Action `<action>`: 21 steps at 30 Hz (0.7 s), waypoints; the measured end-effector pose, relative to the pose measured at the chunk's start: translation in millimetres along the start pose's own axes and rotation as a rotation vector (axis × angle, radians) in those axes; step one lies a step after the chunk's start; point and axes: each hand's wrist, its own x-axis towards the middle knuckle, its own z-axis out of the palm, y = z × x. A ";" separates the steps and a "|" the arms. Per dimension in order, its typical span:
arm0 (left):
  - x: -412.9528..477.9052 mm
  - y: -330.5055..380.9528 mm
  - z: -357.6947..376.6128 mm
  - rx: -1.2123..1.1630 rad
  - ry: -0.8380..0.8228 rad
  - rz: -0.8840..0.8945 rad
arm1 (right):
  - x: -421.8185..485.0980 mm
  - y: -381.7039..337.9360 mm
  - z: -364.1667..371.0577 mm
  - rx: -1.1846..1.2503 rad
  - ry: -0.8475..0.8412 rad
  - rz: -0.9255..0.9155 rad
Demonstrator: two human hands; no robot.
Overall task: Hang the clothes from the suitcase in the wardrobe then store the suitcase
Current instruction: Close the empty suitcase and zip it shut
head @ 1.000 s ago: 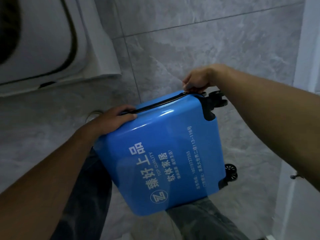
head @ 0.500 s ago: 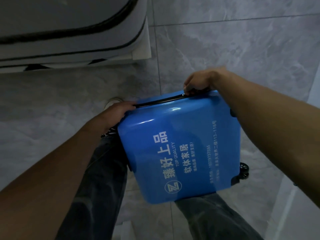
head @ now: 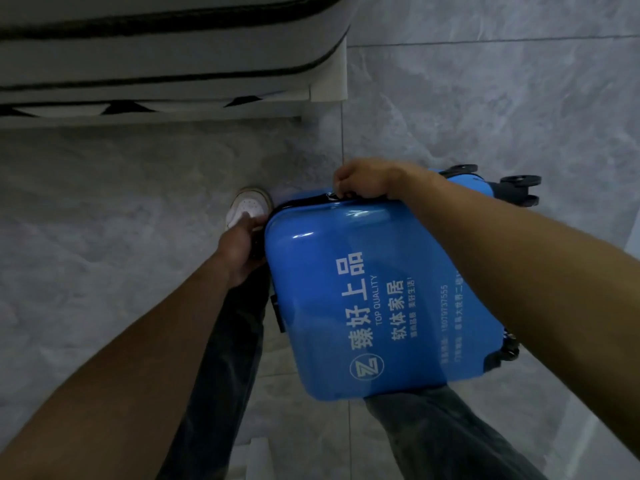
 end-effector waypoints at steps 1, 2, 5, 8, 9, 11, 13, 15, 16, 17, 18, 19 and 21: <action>-1.7 -5.0 1.1 0.010 -0.020 -0.014 | -0.3 3.1 0.5 0.005 0.010 -0.009; -3.0 -7.8 2.8 0.020 -0.047 -0.023 | 0.0 4.8 1.0 0.017 0.017 -0.012; -6.0 -9.0 9.3 0.148 -0.088 -0.001 | -0.6 8.9 0.2 0.068 0.021 -0.028; -1.9 -10.7 5.2 0.267 -0.127 -0.018 | -10.2 17.8 -1.0 0.121 0.048 -0.073; -2.8 -11.5 2.6 0.282 -0.154 -0.030 | -15.9 21.6 -1.3 0.153 0.047 -0.087; 0.7 -17.6 -0.5 0.297 -0.175 -0.060 | -28.8 32.1 -4.3 0.194 0.056 -0.115; -5.3 -21.2 9.7 0.305 -0.200 -0.080 | -42.9 46.9 -10.2 0.220 0.082 -0.141; -17.3 -20.9 24.6 0.321 -0.237 -0.072 | -59.0 59.7 -17.0 0.229 0.109 -0.152; -23.1 -20.2 34.3 0.342 -0.247 -0.060 | -71.4 66.2 -21.4 0.225 0.125 -0.152; -27.8 -19.3 42.0 0.360 -0.249 -0.048 | -82.8 70.9 -24.8 0.227 0.139 -0.158; -33.7 -18.6 50.2 0.370 -0.265 -0.045 | -97.0 76.5 -29.7 0.241 0.152 -0.160; -40.9 -16.8 56.6 0.371 -0.285 -0.041 | -110.1 80.7 -34.8 0.258 0.162 -0.164; -55.5 -15.3 70.7 0.354 -0.343 -0.034 | -138.2 90.6 -49.5 0.270 0.188 -0.156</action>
